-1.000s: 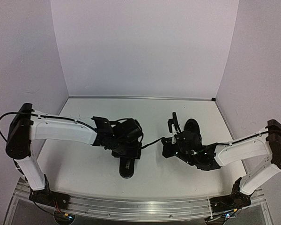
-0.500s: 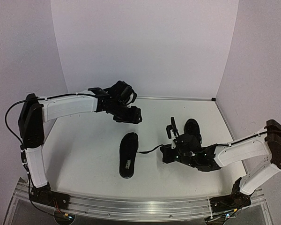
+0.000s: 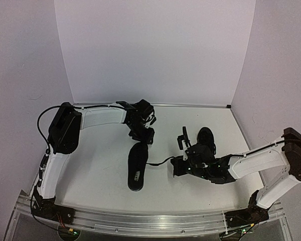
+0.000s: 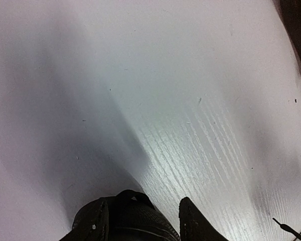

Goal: Tie the shoes

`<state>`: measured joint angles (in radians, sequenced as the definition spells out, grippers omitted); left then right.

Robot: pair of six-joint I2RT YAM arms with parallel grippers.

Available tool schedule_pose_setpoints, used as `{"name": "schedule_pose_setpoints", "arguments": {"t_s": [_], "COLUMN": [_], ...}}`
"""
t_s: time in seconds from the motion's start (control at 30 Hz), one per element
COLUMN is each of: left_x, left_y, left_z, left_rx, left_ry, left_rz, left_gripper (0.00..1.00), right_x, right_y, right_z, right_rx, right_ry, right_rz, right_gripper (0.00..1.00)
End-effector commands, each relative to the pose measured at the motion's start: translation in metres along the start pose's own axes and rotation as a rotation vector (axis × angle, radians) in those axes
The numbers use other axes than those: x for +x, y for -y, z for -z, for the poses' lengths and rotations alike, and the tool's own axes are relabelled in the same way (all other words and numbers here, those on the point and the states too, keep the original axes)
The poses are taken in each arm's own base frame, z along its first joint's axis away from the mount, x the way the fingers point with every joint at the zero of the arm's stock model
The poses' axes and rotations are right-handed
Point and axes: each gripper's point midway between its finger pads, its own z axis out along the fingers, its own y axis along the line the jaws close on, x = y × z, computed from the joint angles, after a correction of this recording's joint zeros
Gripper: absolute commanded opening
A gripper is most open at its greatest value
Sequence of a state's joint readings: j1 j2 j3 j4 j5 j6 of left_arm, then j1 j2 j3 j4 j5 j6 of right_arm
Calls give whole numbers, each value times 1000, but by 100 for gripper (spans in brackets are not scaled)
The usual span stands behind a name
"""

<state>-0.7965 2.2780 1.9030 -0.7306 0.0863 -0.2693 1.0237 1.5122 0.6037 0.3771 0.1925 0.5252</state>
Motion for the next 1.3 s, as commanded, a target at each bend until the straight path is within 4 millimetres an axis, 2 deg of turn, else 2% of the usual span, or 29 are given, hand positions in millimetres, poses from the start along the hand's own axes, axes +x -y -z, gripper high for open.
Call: {"name": "schedule_pose_setpoints", "arguments": {"t_s": [0.0, 0.17, 0.3, 0.43, 0.63, 0.77, 1.0, 1.13, 1.23, 1.27], "left_x": [-8, -6, -15, -24, -19, -12, -7, -20, -29, -37], "left_y": [-4, -12, -11, -20, -28, -24, -16, -7, -4, -3], "left_z": [-4, -11, 3, 12, 1, -4, 1, 28, 57, 77], "left_rx": [-25, -67, -67, -121, -134, -102, -49, -18, -2, -1], "left_ry": [0, -10, 43, 65, 36, 10, -3, 75, 169, 231], "left_rz": [-39, -51, -62, -66, -46, -51, -71, -60, -23, -6], "left_gripper": [48, 47, 50, 51, 61, 48, 16, 1, 0, 0], "right_x": [-1, -2, -1, 0, -1, -1, -1, -5, -6, -6], "right_y": [-2, -2, -3, -3, -4, -3, -2, -1, 1, 1], "right_z": [-4, -5, -6, -7, -8, -8, -6, -3, 0, 1], "right_rx": [2, 1, -1, 1, -1, 2, 7, 16, 23, 23], "right_ry": [-2, -2, -4, -9, -9, -8, -8, -1, 1, 1], "right_rz": [-9, -12, -11, -10, -12, -13, -11, -14, -13, -13], "right_gripper": [0, 0, 0, 0, 0, 0, 0, 0, 0, 0]}}
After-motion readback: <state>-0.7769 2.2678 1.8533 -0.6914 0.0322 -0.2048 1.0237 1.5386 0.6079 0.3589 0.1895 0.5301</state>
